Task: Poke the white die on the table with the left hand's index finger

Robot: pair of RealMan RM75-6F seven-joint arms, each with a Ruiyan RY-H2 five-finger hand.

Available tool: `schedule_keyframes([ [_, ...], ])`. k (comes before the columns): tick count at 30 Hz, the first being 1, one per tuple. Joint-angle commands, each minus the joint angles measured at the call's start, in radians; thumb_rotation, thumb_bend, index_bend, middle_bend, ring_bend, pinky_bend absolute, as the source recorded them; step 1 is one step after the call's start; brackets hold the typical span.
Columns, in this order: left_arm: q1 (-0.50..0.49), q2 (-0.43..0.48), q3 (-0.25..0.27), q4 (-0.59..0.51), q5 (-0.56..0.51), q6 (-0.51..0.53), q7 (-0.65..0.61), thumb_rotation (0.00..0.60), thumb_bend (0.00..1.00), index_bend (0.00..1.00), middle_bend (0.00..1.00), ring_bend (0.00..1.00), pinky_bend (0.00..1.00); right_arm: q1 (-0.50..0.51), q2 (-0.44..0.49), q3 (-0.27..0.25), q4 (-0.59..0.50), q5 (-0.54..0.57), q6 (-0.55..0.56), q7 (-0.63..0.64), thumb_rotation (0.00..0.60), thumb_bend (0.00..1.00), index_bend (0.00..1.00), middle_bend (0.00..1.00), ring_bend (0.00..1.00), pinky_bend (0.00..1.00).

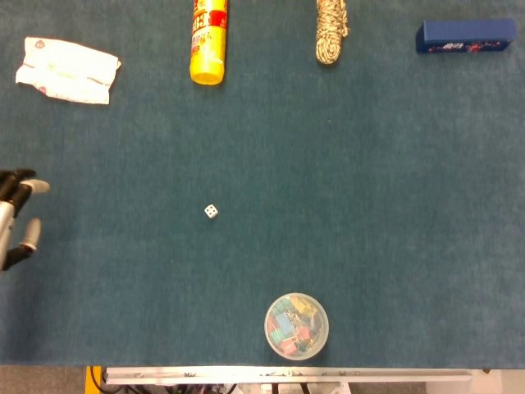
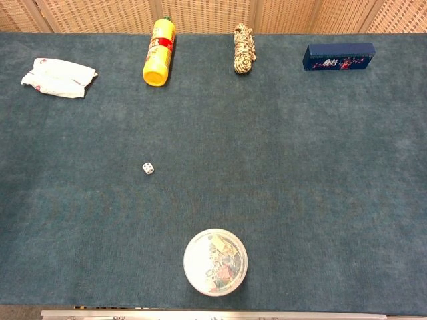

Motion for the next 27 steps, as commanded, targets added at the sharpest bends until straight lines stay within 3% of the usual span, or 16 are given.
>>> schedule_keyframes([
  [1,-0.035,0.040,0.017,-0.061,0.024,-0.056,0.031,0.600,0.54,0.29,0.43,0.37,0.63,0.000,0.000,0.002,0.001,0.004,-0.001,0.001,0.600,0.06,0.41,0.41,0.38,0.55],
  [7,-0.103,0.088,0.033,-0.147,0.027,-0.184,0.078,0.600,0.67,0.29,0.81,0.63,0.81,-0.001,0.003,0.004,0.000,0.005,0.002,0.010,0.600,0.06,0.41,0.41,0.38,0.55],
  [13,-0.205,0.141,0.049,-0.223,0.002,-0.376,0.052,0.600,0.78,0.26,0.99,0.76,0.90,-0.007,0.008,0.006,0.000,0.003,0.017,0.033,0.600,0.06,0.41,0.41,0.38,0.55],
  [20,-0.290,0.132,0.046,-0.254,-0.064,-0.523,0.095,0.600,0.92,0.23,1.00,0.84,0.95,-0.014,0.017,0.010,-0.001,0.007,0.028,0.058,0.600,0.06,0.41,0.41,0.38,0.55],
  [27,-0.344,0.085,0.026,-0.266,-0.138,-0.578,0.173,0.600,1.00,0.18,1.00,0.86,0.96,-0.020,0.028,0.019,-0.003,0.024,0.036,0.083,0.600,0.06,0.41,0.41,0.38,0.55],
])
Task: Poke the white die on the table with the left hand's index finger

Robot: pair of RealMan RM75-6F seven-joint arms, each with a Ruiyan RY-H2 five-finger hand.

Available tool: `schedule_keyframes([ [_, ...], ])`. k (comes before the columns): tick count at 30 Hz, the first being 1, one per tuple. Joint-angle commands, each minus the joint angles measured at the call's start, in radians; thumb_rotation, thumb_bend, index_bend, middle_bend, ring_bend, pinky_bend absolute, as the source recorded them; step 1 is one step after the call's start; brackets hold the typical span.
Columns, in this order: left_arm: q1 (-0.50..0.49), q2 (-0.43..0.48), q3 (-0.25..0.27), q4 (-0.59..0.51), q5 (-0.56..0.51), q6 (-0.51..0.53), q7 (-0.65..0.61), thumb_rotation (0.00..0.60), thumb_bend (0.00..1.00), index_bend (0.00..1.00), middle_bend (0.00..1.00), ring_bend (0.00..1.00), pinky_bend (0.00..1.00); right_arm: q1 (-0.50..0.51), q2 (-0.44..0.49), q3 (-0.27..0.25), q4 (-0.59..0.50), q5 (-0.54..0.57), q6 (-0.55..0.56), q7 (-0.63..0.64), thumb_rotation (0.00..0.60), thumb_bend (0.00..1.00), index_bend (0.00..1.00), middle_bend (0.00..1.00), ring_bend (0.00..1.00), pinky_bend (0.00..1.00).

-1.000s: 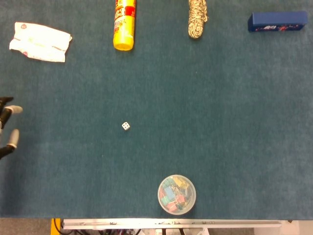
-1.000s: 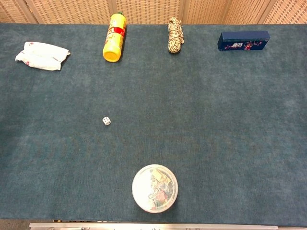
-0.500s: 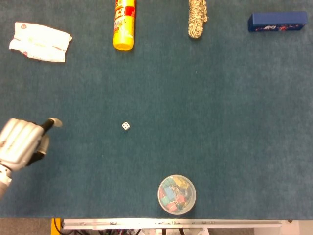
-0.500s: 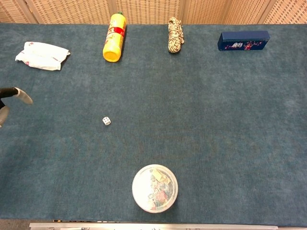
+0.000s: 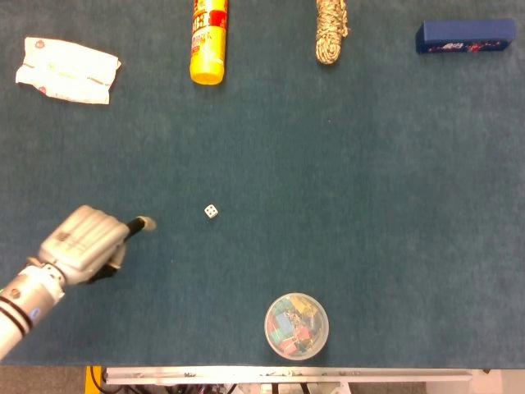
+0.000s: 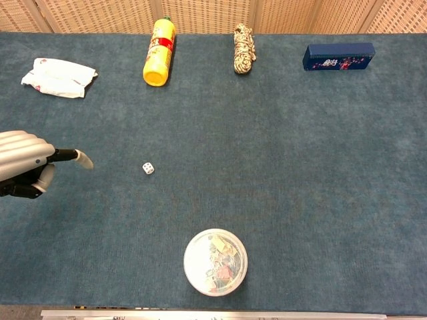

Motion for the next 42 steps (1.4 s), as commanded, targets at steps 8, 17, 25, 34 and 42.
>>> schedule_keyframes([
  [8,-0.076,-0.074,-0.020,-0.022,-0.091,-0.054,0.098,0.600,1.00,0.12,1.00,0.87,0.96,-0.010,0.013,0.014,-0.004,0.031,0.005,0.019,0.600,0.06,0.41,0.41,0.38,0.55],
  [17,-0.136,-0.142,-0.022,-0.012,-0.214,-0.076,0.179,0.600,1.00,0.12,1.00,0.88,0.96,-0.017,0.021,0.029,-0.007,0.058,0.006,0.031,0.600,0.06,0.41,0.41,0.38,0.55],
  [25,-0.180,-0.182,-0.009,-0.009,-0.285,-0.076,0.224,0.600,1.00,0.13,1.00,0.89,0.96,-0.023,0.031,0.038,-0.013,0.078,0.004,0.041,0.600,0.06,0.41,0.41,0.38,0.55],
  [34,-0.237,-0.233,0.012,0.013,-0.367,-0.078,0.279,0.600,1.00,0.14,1.00,0.91,0.97,-0.028,0.035,0.045,-0.015,0.087,0.006,0.047,0.600,0.06,0.41,0.41,0.38,0.55],
  [42,-0.272,-0.274,0.030,0.039,-0.417,-0.064,0.301,0.600,1.00,0.13,1.00,0.91,0.97,-0.026,0.037,0.048,-0.015,0.094,-0.005,0.043,0.600,0.06,0.41,0.41,0.38,0.55],
])
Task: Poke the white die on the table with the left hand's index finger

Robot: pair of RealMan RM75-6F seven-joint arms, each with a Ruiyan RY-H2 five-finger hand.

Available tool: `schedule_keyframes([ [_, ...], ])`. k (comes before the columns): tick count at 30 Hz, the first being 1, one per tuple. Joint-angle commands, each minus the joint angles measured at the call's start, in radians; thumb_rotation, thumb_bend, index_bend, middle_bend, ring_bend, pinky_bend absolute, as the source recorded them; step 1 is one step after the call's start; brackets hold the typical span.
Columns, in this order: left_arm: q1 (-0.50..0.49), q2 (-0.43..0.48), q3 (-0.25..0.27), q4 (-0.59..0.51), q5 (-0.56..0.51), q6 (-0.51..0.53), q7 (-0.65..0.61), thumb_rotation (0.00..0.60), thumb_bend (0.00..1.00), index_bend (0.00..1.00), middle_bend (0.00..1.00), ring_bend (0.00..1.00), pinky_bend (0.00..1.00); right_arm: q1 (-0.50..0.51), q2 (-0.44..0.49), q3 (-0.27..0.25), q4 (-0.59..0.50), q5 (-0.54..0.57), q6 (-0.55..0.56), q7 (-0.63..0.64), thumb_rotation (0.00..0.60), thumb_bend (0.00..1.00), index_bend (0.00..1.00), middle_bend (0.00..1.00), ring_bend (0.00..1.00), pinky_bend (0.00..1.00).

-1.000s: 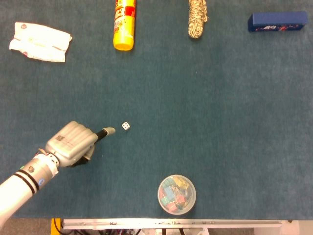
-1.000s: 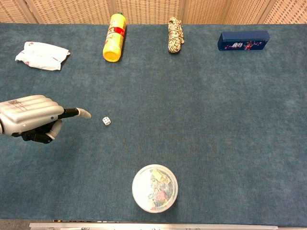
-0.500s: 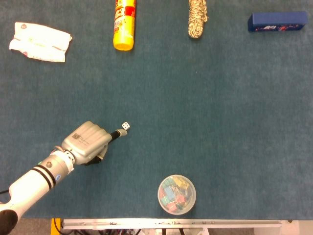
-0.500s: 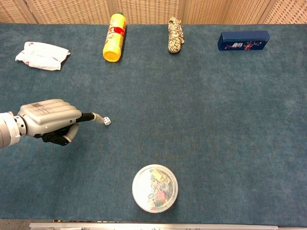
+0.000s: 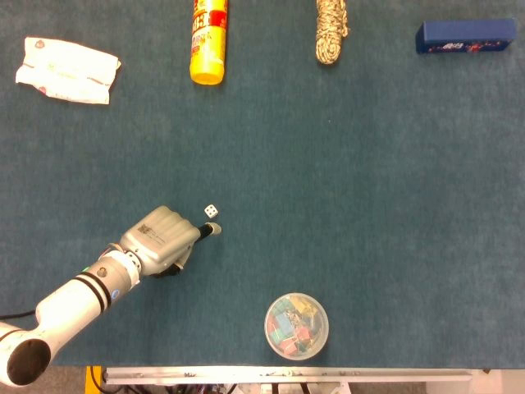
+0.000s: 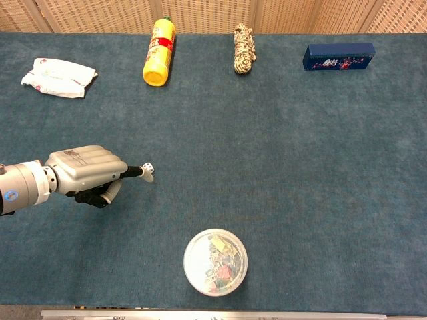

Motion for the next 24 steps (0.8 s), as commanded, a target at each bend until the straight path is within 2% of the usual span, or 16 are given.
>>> schedule_keyframes([
  [1,-0.007,-0.013,0.004,0.011,-0.010,0.014,0.001,0.600,1.00,0.12,1.00,0.91,0.97,0.000,0.000,0.002,0.001,0.003,-0.002,0.000,0.600,0.06,0.41,0.41,0.38,0.55],
  [9,-0.031,-0.033,0.014,0.032,-0.037,0.025,-0.004,0.600,1.00,0.09,1.00,0.91,0.97,0.002,0.003,0.004,-0.001,0.012,-0.014,-0.005,0.600,0.06,0.41,0.41,0.38,0.55],
  [24,-0.073,-0.071,0.038,0.081,-0.090,0.002,-0.037,0.600,1.00,0.10,1.00,0.92,0.97,0.001,0.008,0.008,-0.005,0.015,-0.021,0.002,0.600,0.06,0.41,0.41,0.38,0.55],
])
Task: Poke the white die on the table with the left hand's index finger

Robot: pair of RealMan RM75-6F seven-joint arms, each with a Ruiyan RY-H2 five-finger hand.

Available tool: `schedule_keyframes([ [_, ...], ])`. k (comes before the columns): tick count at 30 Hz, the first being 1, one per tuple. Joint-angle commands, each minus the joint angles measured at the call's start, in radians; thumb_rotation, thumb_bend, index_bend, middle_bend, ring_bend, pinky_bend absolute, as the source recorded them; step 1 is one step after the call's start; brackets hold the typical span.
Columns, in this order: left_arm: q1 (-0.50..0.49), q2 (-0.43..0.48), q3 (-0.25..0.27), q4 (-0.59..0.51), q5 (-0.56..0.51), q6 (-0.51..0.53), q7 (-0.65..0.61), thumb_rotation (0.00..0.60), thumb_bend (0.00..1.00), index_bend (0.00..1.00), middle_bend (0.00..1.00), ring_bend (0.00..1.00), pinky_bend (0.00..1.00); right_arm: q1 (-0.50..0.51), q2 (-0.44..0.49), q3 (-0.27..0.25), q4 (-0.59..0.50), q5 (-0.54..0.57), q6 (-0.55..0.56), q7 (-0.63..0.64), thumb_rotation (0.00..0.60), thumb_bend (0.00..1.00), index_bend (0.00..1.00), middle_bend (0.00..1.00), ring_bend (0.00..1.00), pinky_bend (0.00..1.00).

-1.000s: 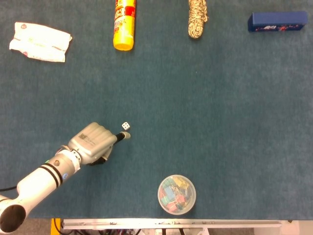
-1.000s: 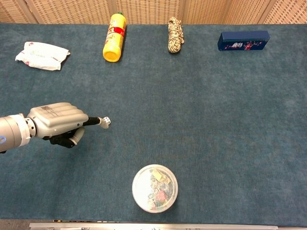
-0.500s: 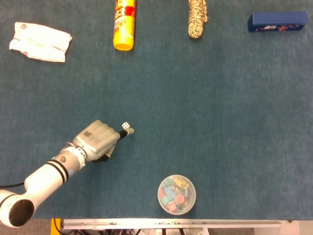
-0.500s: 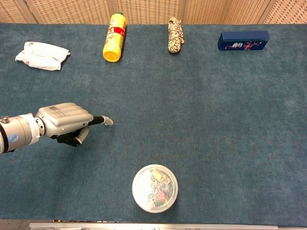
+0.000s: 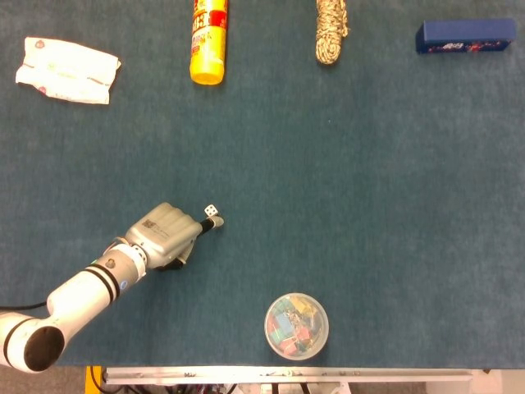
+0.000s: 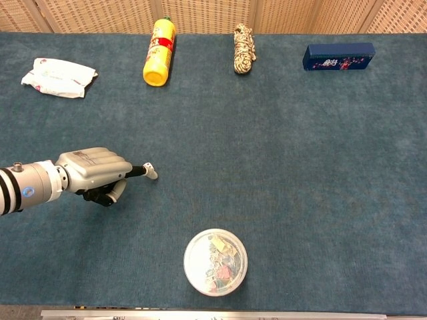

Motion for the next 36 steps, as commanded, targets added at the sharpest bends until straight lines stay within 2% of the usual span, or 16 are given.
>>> schedule_keyframes([
  [1,-0.005,-0.006,0.003,0.009,-0.002,-0.002,-0.011,0.600,1.00,0.10,1.00,0.92,0.97,0.000,0.001,0.000,0.000,0.000,-0.001,0.001,0.600,0.06,0.41,0.41,0.38,0.55],
  [36,-0.020,0.000,0.029,0.034,-0.017,0.057,-0.046,0.600,1.00,0.11,1.00,0.92,0.98,0.006,-0.003,-0.004,-0.005,-0.008,-0.014,-0.028,0.600,0.06,0.41,0.41,0.37,0.55],
])
